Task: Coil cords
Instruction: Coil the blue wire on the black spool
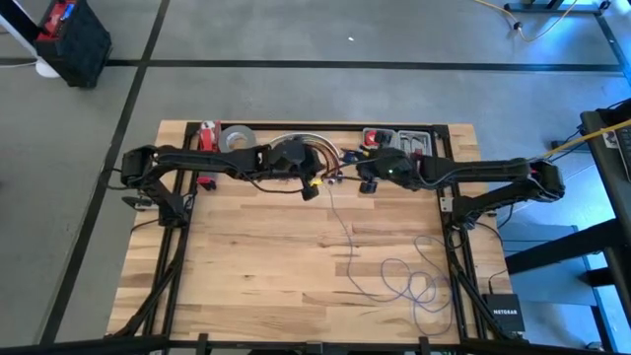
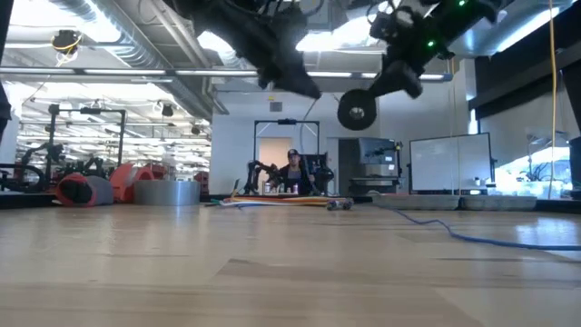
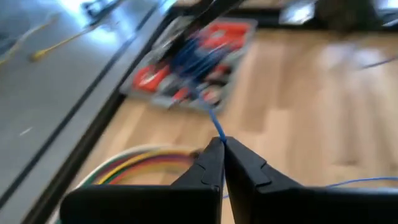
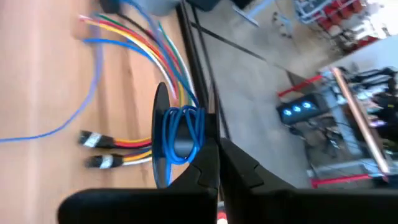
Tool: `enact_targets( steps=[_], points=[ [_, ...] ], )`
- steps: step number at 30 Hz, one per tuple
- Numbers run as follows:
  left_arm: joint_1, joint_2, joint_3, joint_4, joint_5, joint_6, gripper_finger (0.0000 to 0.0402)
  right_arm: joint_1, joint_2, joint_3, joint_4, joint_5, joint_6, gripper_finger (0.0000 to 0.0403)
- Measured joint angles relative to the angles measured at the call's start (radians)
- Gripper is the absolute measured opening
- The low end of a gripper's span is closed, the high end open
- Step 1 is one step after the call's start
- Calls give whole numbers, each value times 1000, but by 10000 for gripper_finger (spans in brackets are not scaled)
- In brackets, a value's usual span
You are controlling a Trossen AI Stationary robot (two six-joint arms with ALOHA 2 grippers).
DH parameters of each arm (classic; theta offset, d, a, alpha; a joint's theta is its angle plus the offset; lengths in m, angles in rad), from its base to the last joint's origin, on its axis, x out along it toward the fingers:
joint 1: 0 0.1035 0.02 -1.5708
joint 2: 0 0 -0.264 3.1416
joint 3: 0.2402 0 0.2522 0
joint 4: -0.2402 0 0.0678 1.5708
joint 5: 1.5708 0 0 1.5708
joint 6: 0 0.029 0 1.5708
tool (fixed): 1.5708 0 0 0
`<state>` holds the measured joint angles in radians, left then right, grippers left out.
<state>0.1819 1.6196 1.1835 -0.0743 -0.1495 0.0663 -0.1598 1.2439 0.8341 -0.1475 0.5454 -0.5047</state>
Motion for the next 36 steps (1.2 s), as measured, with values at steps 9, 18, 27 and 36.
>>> enact_targets(
  steps=[9, 18, 27, 36],
  points=[
    [-18, 52, 0, 200, 124, 17, 1, -17, 78, 0, 234, -12, 4, 3],
    [12, 91, 0, 308, 113, 8, 1, -17, 73, -1, 517, -149, 105, 3],
    [25, 102, 2, 312, 104, 4, 1, -14, 18, -3, 612, -255, 191, 3],
    [25, 103, 5, 312, 87, 17, 1, -10, -122, -3, 535, -287, 193, 3]
  ],
)
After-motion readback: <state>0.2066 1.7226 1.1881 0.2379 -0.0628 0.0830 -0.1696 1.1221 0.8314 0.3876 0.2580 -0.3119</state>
